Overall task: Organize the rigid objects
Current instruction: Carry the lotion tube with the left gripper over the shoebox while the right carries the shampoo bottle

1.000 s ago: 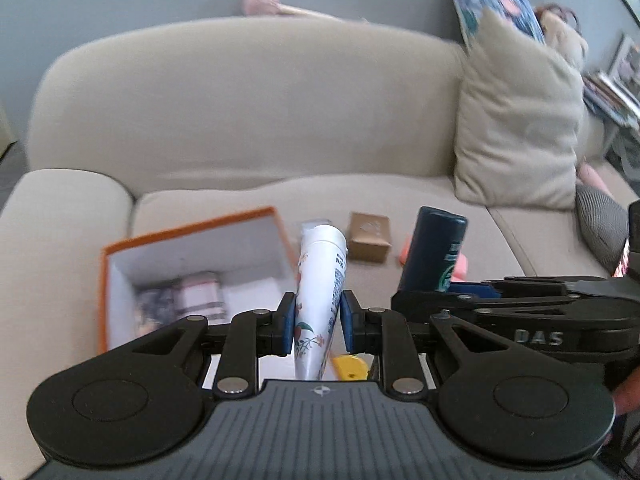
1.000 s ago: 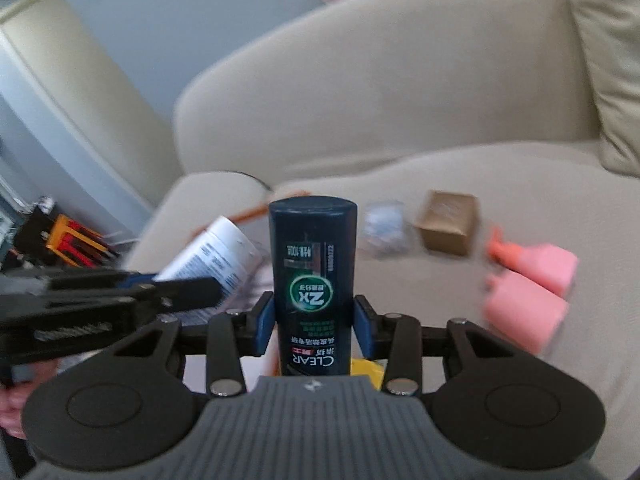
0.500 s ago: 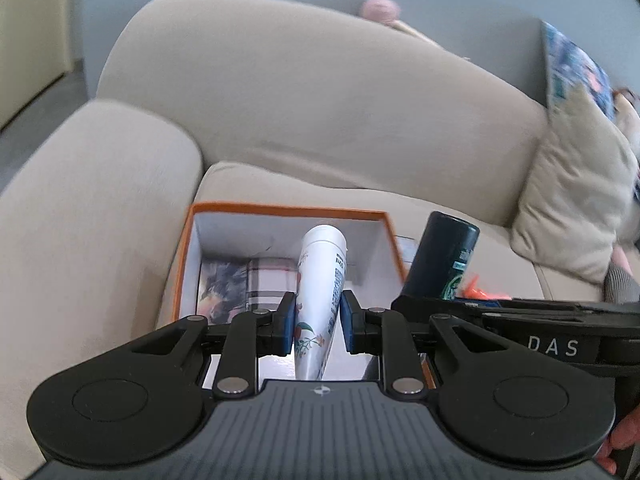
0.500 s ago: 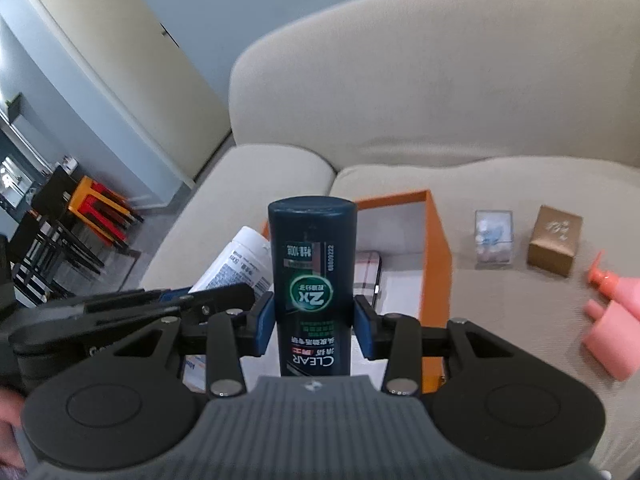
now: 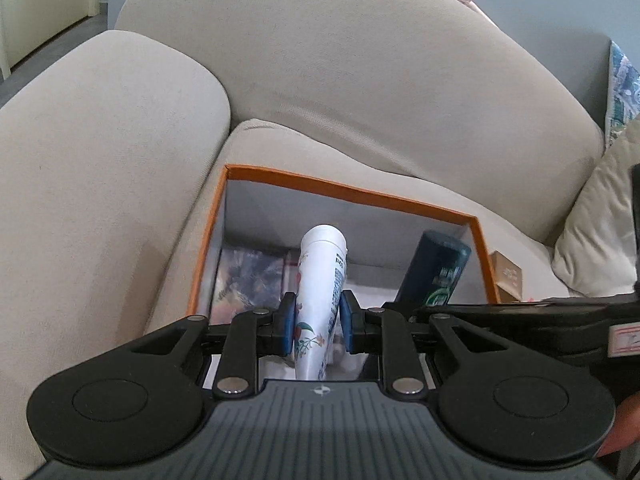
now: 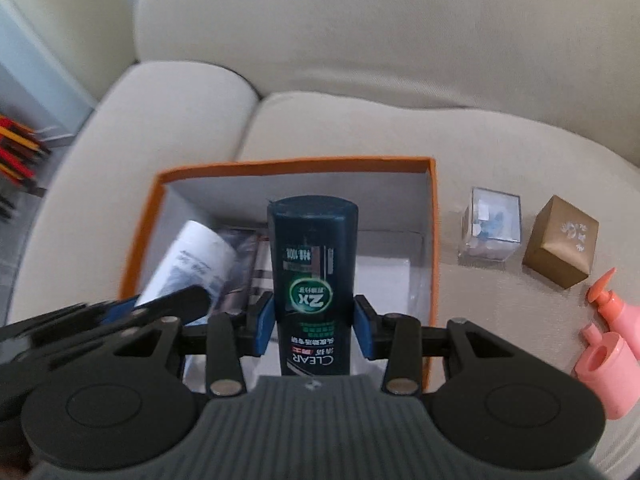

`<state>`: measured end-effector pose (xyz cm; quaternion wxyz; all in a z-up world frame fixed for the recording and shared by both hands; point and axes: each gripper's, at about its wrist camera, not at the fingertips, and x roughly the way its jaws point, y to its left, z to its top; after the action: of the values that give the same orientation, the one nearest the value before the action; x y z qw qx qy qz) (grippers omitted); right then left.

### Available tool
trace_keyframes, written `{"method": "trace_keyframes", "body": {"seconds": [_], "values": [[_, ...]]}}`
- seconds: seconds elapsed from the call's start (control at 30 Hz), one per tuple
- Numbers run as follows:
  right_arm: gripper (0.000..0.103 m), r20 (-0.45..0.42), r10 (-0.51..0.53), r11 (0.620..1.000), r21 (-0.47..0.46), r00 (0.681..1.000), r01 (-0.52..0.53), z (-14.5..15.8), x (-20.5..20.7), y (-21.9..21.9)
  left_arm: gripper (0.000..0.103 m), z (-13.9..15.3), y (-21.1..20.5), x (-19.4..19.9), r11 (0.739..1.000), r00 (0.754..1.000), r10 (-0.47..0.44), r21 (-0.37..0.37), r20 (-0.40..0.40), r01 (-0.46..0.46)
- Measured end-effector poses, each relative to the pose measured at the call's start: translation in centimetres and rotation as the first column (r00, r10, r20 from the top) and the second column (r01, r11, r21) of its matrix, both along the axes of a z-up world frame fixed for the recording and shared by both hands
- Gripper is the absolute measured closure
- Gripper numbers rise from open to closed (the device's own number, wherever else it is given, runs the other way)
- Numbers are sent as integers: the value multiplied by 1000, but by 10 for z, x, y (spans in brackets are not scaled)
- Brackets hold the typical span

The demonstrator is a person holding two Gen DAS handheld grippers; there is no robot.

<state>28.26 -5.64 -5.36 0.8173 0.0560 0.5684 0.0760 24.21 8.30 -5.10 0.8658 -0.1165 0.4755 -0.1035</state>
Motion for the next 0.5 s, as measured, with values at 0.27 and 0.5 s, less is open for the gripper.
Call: {"method": "trace_keyframes", "body": {"seconds": [0.27, 0.5], "values": [[60, -25, 41, 990, -133, 999, -44, -21, 25, 24, 78, -3, 10, 3, 1000, 1000, 0, -2, -8, 0], [60, -138, -1, 992, -127, 990, -17, -41, 42, 21, 78, 1, 9, -2, 1000, 1000, 3, -11, 2, -3]]}}
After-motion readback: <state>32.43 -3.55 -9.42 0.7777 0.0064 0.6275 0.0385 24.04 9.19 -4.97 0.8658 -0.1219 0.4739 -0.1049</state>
